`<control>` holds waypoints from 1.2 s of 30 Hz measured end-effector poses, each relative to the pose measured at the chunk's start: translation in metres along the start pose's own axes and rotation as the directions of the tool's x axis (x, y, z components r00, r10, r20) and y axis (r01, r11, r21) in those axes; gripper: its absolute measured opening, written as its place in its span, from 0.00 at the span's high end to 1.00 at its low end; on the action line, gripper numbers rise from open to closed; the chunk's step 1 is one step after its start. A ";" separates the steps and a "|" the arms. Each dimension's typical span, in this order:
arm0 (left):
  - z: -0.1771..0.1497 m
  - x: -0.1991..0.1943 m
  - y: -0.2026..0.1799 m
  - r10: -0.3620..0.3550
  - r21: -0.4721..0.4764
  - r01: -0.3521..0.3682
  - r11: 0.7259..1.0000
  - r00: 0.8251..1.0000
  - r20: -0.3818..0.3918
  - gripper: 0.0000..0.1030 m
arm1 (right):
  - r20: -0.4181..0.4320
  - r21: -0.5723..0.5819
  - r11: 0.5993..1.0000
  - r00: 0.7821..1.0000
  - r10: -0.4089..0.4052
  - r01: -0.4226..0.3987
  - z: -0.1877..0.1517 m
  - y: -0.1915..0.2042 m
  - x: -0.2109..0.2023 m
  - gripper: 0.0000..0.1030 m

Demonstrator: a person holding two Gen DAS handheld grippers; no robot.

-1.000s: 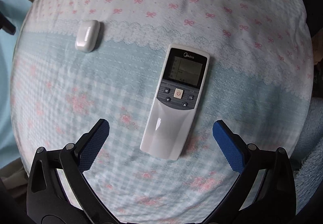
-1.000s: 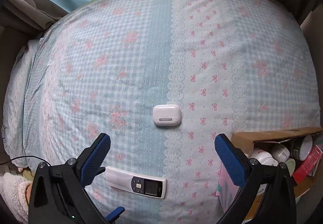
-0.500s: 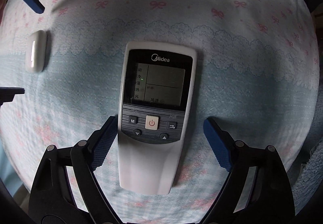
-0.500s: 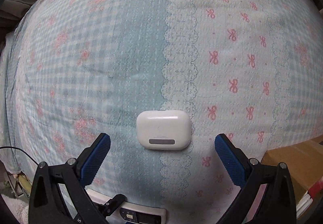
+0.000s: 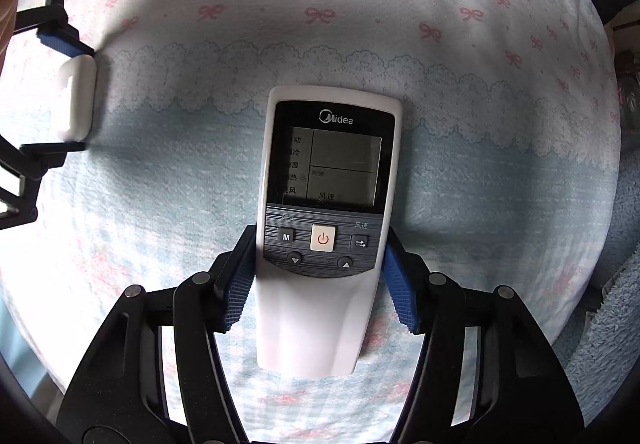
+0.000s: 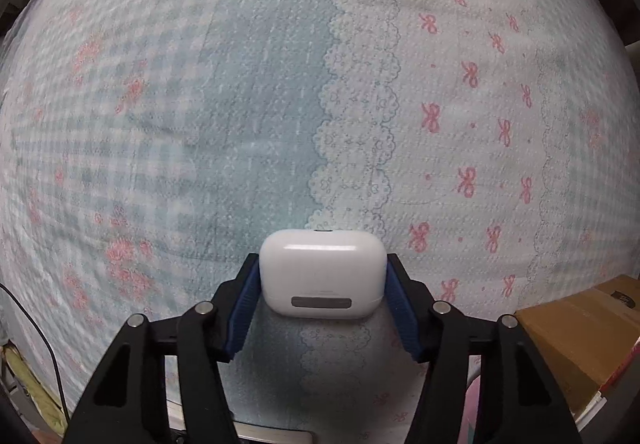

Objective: Organize rigid objects
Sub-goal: 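Lift and carry the remote and earbud case over the cardboard box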

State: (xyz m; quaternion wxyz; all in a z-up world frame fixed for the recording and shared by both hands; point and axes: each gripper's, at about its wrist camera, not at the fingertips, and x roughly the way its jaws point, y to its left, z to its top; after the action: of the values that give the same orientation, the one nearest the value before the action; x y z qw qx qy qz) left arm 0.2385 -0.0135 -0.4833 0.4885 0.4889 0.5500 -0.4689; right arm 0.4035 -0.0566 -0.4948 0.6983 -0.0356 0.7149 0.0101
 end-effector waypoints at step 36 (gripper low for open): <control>-0.054 -0.167 -0.003 0.174 -0.239 -0.128 0.962 0.968 0.180 0.47 | 0.279 0.068 0.997 0.960 0.019 -0.039 -0.075 -0.035 -0.189 0.46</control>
State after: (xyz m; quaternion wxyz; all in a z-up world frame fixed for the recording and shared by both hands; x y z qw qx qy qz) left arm 0.2384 0.0266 -0.3124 0.6280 0.4215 0.5088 -0.4112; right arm 0.3352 -0.0893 -0.3033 0.7924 0.0022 0.6100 -0.0007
